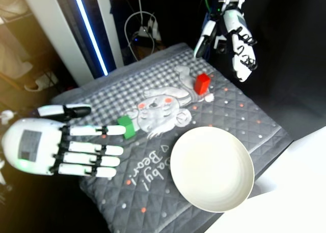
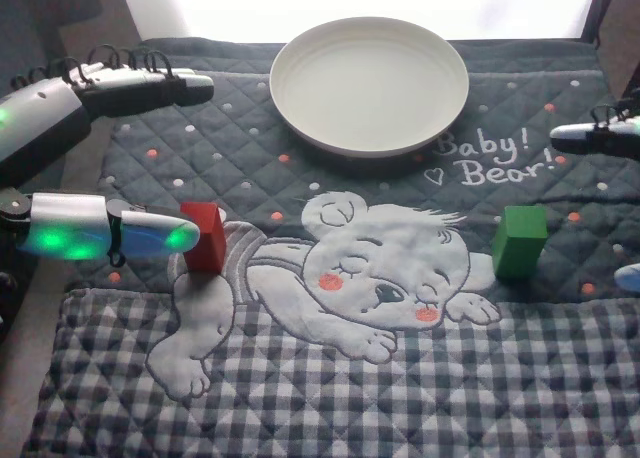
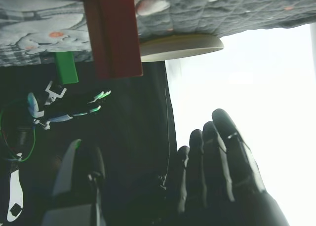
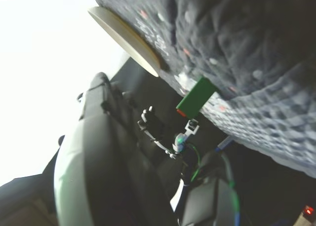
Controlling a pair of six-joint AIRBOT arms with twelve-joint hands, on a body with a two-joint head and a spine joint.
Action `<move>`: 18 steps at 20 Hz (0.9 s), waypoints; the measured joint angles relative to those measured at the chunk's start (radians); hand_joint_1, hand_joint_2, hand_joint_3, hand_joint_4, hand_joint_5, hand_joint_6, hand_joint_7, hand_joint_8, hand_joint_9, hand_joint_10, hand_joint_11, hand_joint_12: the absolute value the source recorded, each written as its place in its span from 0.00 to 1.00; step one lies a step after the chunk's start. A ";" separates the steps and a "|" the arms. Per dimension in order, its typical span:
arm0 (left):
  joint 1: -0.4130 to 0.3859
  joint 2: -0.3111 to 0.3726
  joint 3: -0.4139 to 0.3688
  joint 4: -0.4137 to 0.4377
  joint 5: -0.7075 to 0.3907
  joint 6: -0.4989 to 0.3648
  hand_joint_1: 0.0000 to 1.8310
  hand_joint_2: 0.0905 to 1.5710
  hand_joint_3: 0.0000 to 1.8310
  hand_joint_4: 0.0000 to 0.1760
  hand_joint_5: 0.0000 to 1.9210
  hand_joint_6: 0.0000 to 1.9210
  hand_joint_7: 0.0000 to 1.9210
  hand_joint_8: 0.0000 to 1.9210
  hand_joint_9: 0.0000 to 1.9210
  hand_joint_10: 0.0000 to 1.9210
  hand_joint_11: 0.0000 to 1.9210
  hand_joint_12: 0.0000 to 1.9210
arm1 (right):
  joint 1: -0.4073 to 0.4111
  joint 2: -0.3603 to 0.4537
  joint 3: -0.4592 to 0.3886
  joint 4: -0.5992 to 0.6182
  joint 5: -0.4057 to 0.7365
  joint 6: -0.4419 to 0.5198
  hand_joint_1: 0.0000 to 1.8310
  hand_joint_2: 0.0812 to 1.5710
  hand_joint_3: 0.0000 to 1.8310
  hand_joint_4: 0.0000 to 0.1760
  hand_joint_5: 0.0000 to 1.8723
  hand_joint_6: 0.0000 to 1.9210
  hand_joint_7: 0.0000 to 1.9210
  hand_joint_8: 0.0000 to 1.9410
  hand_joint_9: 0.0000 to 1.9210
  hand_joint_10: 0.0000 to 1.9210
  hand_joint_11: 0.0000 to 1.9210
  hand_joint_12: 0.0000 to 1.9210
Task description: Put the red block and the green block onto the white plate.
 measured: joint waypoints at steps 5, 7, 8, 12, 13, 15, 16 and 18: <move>-0.003 0.000 0.000 0.005 0.001 0.000 0.44 0.56 0.00 0.00 0.19 0.00 0.18 0.00 0.16 0.01 0.00 0.46 | 0.158 -0.043 0.008 -0.117 -0.042 0.000 0.39 0.56 0.00 0.67 0.17 0.00 0.19 0.00 0.18 0.00 0.01 0.53; -0.014 0.000 0.003 0.011 0.013 0.000 0.48 0.54 0.00 0.00 0.20 0.00 0.19 0.00 0.18 0.01 0.00 0.51 | 0.196 -0.068 0.014 -0.174 -0.079 0.001 0.39 0.57 0.00 0.81 0.16 0.00 0.18 0.00 0.18 0.00 0.00 0.54; -0.024 0.000 0.005 0.021 0.019 0.000 0.48 0.53 0.00 0.00 0.21 0.00 0.18 0.00 0.18 0.01 0.00 0.51 | 0.226 -0.083 0.020 -0.207 -0.097 0.001 0.39 0.57 0.00 0.81 0.16 0.00 0.18 0.00 0.18 0.00 0.00 0.54; -0.073 -0.031 0.037 0.106 0.126 -0.009 0.46 0.51 0.00 0.00 0.20 0.00 0.14 0.00 0.12 0.00 0.00 0.40 | 0.259 -0.116 0.050 -0.242 -0.153 0.018 0.39 0.57 0.00 0.66 0.17 0.01 0.18 0.00 0.18 0.00 0.00 0.54; -0.076 -0.033 0.039 0.113 0.137 -0.011 0.46 0.52 0.00 0.00 0.20 0.00 0.14 0.00 0.11 0.00 0.00 0.37 | 0.259 -0.119 0.051 -0.244 -0.160 0.020 0.39 0.57 0.00 0.74 0.17 0.00 0.18 0.00 0.18 0.00 0.00 0.54; -0.100 -0.045 0.048 0.167 0.207 -0.022 0.49 0.51 0.00 0.00 0.20 0.00 0.16 0.00 0.15 0.01 0.00 0.46 | 0.258 -0.130 0.061 -0.273 -0.203 0.025 0.50 0.58 0.00 0.69 0.15 0.00 0.16 0.00 0.15 0.00 0.03 0.33; -0.111 -0.045 0.053 0.196 0.236 -0.025 0.50 0.50 0.00 0.00 0.21 0.00 0.17 0.00 0.16 0.01 0.00 0.48 | 0.258 -0.133 0.066 -0.273 -0.218 0.026 0.48 0.58 0.00 0.84 0.16 0.00 0.17 0.00 0.15 0.00 0.04 0.28; -0.115 -0.045 0.064 0.206 0.270 -0.024 0.50 0.51 0.00 0.03 0.22 0.00 0.18 0.00 0.17 0.00 0.00 0.49 | 0.258 -0.135 0.073 -0.272 -0.230 0.026 0.48 0.58 0.00 0.88 0.15 0.00 0.14 0.00 0.09 0.00 0.00 0.15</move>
